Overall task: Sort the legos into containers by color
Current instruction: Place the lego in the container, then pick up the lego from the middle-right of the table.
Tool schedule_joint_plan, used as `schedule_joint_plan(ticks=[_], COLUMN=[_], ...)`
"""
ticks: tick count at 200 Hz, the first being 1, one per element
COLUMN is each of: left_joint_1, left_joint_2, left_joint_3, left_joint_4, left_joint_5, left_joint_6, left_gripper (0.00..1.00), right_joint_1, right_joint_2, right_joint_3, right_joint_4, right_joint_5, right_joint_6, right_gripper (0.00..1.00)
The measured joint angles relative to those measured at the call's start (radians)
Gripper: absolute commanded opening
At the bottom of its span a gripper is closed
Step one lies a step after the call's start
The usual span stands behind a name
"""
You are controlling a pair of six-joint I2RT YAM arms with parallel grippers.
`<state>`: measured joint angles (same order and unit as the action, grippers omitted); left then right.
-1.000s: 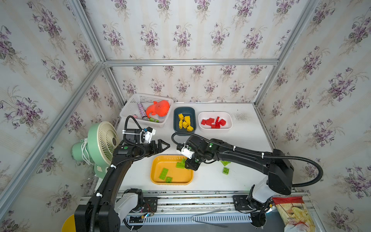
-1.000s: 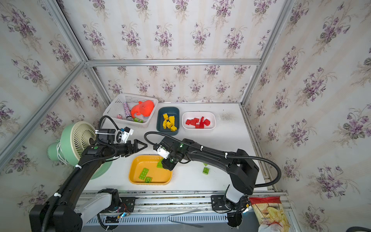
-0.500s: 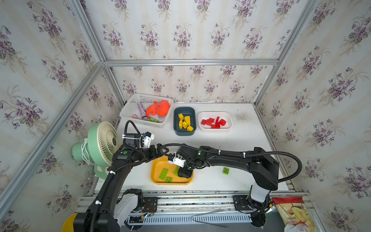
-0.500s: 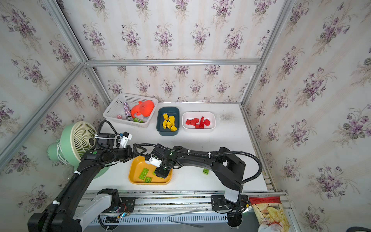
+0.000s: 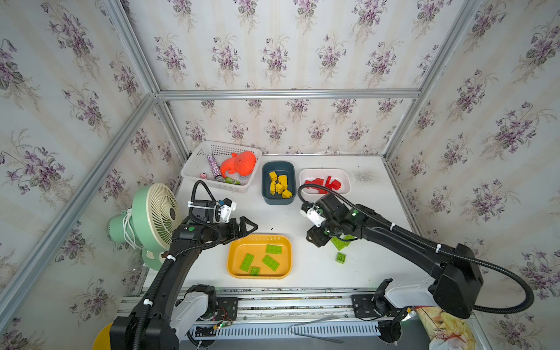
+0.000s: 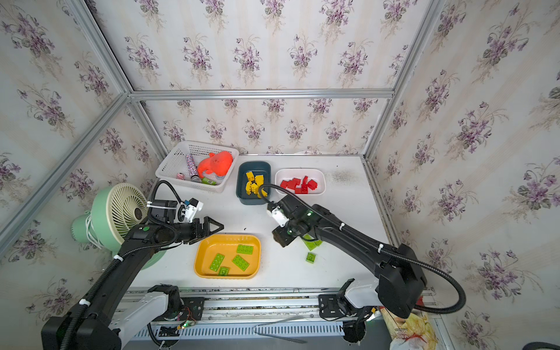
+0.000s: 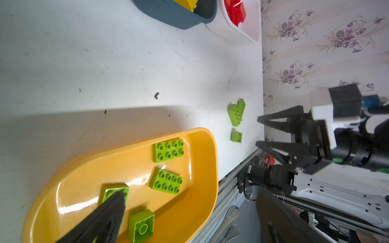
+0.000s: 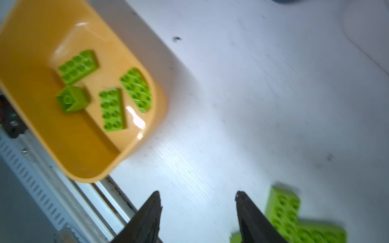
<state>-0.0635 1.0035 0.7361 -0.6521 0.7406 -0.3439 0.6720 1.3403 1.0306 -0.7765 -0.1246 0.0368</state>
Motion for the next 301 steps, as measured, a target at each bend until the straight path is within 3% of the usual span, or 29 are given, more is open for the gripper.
schedule_joint_plan(ticks=[34,129,201,262,301], left_joint_1=[-0.024,-0.037,-0.041,-0.041,-0.04], left_joint_2=[0.024,0.033,0.043,0.058,0.059], left_joint_3=[0.016,0.021,0.02,0.019,0.022], left_joint_4=[0.022,0.039,0.04,0.039,0.04], left_joint_5=[0.002,0.002,0.005,0.006,0.009], left_joint_6=[-0.005,-0.01,-0.009,-0.006,-0.006], left_gripper=[0.99,0.99,0.99,0.99,0.99], right_joint_1=[-0.116,-0.127,-0.128,-0.128,-0.129], right_joint_2=[0.051,0.243,0.283,0.28,0.214], right_joint_3=[0.01,-0.071,-0.105,-0.121,-0.054], right_joint_4=[-0.107,-0.047,0.03,0.023,-0.01], right_joint_5=[0.064,0.216,0.18,0.148,0.146], right_joint_6=[0.009,0.131,0.139,0.157,0.145], right_gripper=[0.65,0.64,0.49,0.26,0.24])
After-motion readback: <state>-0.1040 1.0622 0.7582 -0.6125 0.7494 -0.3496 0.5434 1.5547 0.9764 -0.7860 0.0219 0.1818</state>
